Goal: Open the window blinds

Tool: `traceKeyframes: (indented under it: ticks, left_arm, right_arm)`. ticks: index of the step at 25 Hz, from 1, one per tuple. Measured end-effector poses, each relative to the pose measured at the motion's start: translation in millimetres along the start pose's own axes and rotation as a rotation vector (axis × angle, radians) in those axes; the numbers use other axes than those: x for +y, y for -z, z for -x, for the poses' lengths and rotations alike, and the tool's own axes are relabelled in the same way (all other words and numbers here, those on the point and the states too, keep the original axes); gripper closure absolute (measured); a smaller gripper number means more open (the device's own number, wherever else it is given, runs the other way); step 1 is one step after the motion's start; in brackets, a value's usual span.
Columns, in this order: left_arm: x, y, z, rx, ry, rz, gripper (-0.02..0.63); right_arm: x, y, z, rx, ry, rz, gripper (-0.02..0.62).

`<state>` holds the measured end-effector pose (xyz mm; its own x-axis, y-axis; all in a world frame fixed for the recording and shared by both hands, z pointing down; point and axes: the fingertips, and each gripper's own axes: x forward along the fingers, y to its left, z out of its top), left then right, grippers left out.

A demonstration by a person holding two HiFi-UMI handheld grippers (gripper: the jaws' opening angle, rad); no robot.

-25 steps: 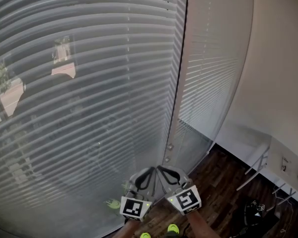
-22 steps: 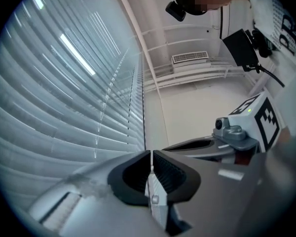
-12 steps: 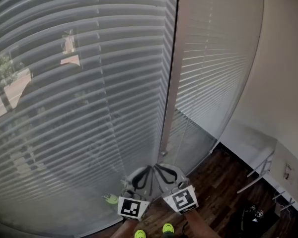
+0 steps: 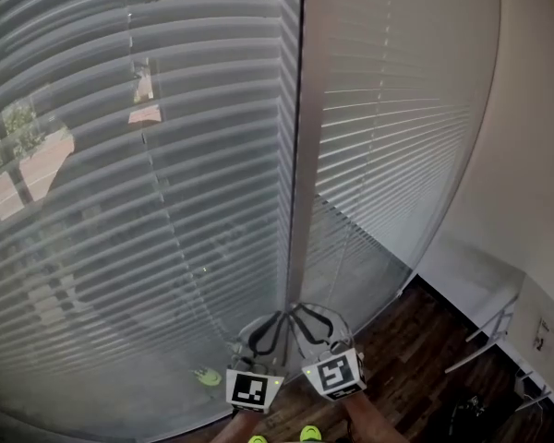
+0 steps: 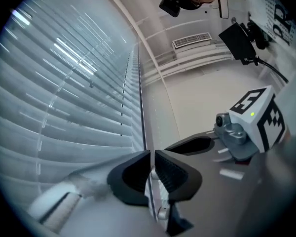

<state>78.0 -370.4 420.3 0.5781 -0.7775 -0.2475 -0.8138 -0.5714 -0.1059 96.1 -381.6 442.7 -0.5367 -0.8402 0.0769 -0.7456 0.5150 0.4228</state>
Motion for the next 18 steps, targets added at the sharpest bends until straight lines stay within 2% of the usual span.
traceKeyframes:
  ticks: [3, 5, 8, 12, 18]
  left_arm:
    - [-1.6, 8.4, -1.6, 0.033, -0.014, -0.007, 0.564]
    - [-3.1, 9.5, -5.0, 0.04, -0.027, 0.0, 0.519]
    - [-2.1, 16.3, -12.1, 0.076, -0.033, -0.025, 0.511]
    - [-1.0, 5.0, -8.6, 0.018, -0.06, 0.039, 0.511]
    - [1.3, 6.2, 1.8, 0.026, -0.056, 0.033, 0.512]
  right_arm:
    - [-0.5, 6.4, -2.6, 0.019, 0.002, 0.036, 0.497]
    - [1.3, 12.6, -5.9, 0.044, -0.012, 0.06, 0.465]
    - [-4.2, 18.2, -13.6, 0.063, -0.019, 0.09, 0.457]
    - [-0.5, 25.0, -18.3, 0.088, -0.019, 0.148, 0.454]
    - [1.0, 32.0, -22.5, 0.108, 0.024, 0.23, 0.469]
